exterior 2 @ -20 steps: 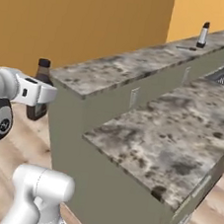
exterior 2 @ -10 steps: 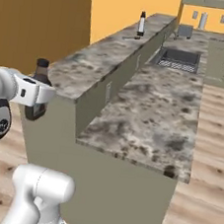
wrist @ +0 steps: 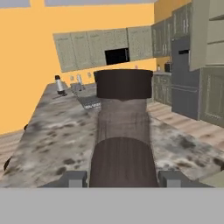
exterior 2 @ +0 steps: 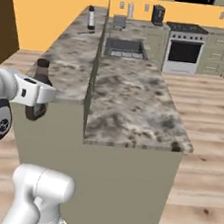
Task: Move the syrup bottle and condiment bottle from the cabinet to the dining counter.
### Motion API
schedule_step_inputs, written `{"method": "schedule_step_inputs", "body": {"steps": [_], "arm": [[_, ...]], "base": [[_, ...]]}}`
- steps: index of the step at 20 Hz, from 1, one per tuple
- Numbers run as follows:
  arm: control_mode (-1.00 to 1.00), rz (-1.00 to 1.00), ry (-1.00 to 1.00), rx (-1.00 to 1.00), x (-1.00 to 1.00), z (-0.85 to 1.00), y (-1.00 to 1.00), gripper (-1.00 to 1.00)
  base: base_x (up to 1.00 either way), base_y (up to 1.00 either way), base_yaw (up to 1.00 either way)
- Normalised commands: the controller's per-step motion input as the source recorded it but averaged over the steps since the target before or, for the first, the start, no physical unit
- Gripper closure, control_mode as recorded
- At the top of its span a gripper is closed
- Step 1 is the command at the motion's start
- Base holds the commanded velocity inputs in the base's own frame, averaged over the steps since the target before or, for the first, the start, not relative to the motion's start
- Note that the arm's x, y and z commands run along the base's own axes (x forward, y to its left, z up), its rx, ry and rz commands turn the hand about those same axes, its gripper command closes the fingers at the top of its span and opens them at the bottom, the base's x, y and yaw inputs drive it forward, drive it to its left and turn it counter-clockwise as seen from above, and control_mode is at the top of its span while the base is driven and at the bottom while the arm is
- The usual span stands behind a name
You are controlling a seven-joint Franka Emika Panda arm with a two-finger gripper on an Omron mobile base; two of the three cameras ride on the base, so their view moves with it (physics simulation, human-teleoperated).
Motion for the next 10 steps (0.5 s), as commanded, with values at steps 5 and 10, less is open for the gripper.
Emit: {"method": "schedule_step_inputs", "body": {"steps": [5,10], "arm": [[1.0,0.0,0.0,0.0,0.0,0.0,0.0,1.0],[1.0,0.0,0.0,0.0,0.0,0.0,0.0,1.0]], "base": [[-0.19,0.83,-0.57],[-0.37,0.88,-0.52]]}}
